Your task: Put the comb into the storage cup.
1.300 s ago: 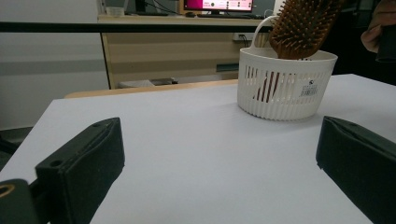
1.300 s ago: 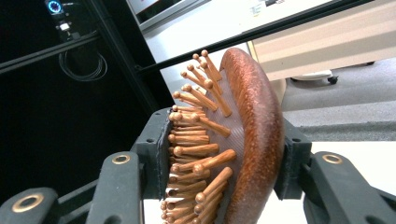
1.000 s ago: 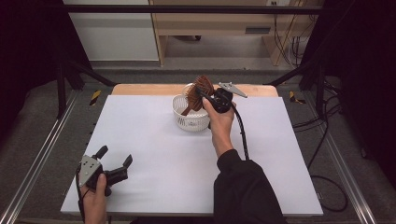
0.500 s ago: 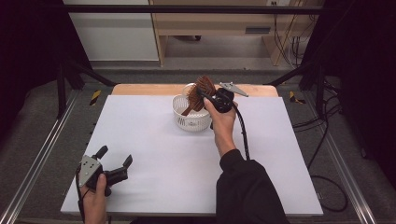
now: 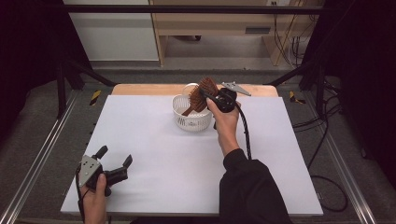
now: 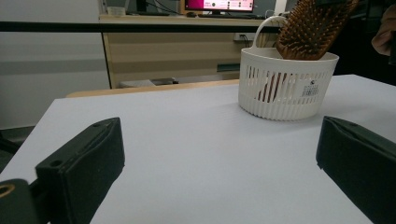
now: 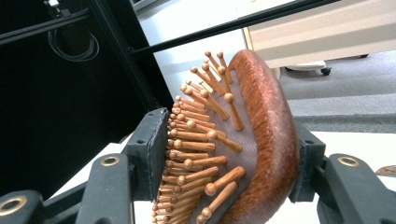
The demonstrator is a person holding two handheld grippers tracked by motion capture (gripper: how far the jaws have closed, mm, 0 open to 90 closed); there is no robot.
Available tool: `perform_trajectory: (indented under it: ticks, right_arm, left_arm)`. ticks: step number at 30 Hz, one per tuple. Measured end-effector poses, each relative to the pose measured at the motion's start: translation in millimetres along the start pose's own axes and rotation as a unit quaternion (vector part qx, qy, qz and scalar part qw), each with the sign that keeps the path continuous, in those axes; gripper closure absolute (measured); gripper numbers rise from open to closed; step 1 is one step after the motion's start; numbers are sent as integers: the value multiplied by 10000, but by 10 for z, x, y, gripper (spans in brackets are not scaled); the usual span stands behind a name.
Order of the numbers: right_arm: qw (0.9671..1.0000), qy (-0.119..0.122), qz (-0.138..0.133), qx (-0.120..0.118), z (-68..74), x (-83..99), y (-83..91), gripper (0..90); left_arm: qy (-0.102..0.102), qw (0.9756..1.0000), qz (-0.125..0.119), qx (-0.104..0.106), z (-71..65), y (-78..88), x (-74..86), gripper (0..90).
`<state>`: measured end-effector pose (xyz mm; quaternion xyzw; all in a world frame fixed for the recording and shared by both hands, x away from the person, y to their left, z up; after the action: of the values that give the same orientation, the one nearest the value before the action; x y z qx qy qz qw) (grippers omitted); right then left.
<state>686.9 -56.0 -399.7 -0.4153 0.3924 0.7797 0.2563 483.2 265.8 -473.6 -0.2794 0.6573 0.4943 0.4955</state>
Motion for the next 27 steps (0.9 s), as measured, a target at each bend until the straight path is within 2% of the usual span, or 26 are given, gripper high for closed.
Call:
perform_trajectory:
  ticks: [11, 27]
  right_arm:
    - [9999, 28, 79, 72, -81, 18, 20, 405]
    - [9999, -103, 70, 100, -164, 46, 16, 398]
  left_arm:
    - [27, 10000, -12, -11, 16, 4, 0, 10]
    - [27, 10000, -8, -9, 16, 4, 1, 10]
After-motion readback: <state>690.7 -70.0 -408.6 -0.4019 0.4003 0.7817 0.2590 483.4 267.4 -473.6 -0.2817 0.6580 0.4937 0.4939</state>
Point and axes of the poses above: each handheld gripper's, and its own axes: y roughly backward along the jaws, x roughly out of its underside, z roughly to its left, the point moved 8 cm from there along -y, roughly forward along the jaws, and after that the axes turned 15 degrees about z, right-handed, at the moved point
